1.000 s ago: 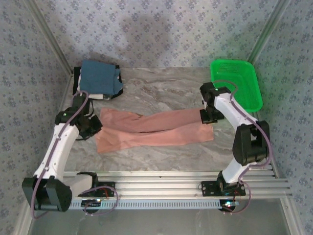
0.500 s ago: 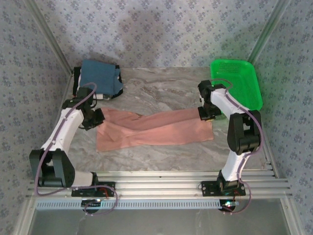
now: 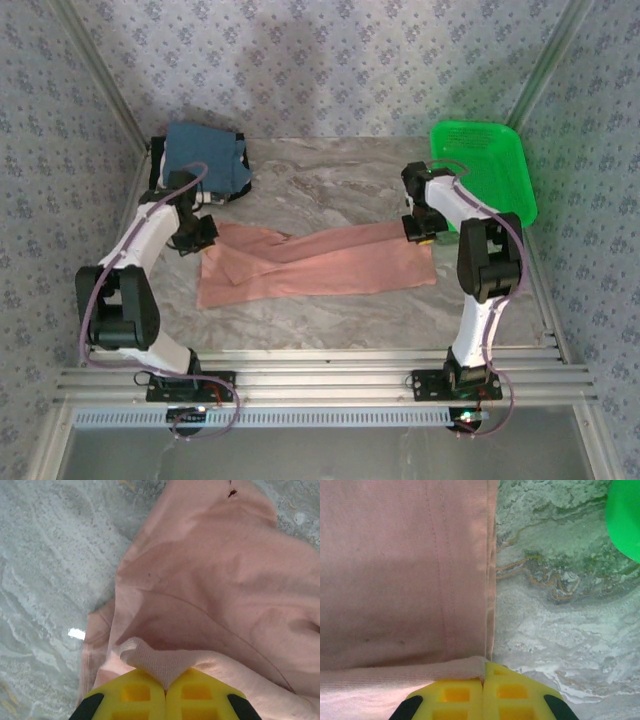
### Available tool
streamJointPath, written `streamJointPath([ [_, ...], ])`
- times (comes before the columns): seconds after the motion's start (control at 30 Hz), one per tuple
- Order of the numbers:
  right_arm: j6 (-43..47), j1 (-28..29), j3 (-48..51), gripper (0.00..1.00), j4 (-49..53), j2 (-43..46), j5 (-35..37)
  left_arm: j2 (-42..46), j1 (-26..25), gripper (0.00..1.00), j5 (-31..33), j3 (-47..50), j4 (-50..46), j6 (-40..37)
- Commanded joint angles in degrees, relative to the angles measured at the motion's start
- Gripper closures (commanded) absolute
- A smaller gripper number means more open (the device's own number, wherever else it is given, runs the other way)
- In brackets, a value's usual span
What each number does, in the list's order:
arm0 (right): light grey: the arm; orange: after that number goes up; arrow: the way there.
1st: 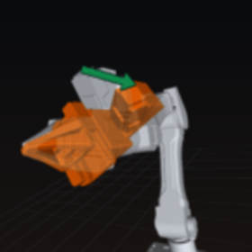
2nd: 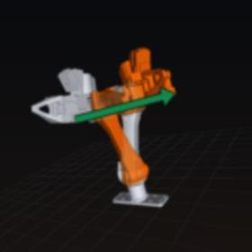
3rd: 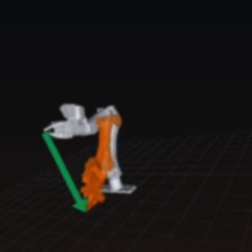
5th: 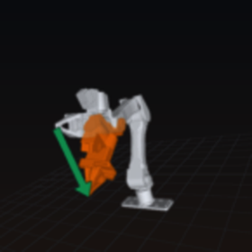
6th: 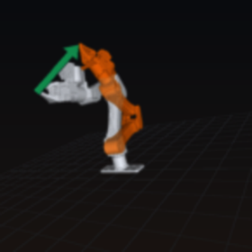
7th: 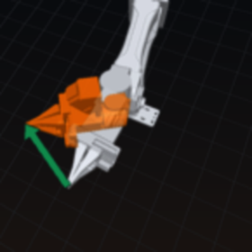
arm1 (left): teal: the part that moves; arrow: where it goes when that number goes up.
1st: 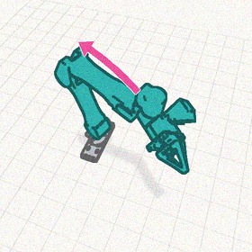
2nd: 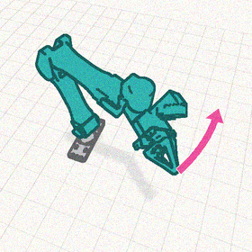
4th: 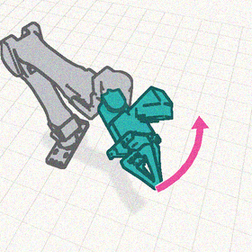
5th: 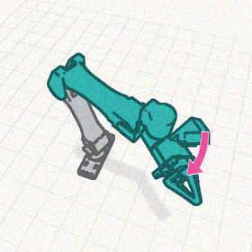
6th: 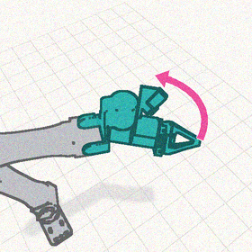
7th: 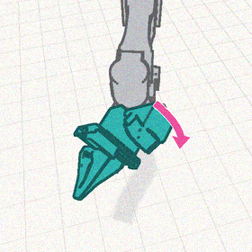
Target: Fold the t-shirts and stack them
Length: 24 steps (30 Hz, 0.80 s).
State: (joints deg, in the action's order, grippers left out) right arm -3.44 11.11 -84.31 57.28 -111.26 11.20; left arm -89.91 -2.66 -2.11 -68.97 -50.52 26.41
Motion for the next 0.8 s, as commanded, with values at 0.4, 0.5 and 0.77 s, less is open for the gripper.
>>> streamJointPath([
  [0.4,-3.22,-1.47,-9.0,0.6,0.44,-5.08,-6.8,-6.9,0.59,0.53,-5.73,-7.69,3.37,1.46],
  [0.5,-3.41,-1.57,-13.81,0.47,0.91,-2.33,-10.96,-3.29,0.88,0.45,-9.2,-9.04,3.24,4.77],
  [0.77,-2.62,-0.51,-8.02,0.06,-5.18,16.88,-31.3,16.45,1.07,0.27,-18.67,6.68,5.36,17.2],
])
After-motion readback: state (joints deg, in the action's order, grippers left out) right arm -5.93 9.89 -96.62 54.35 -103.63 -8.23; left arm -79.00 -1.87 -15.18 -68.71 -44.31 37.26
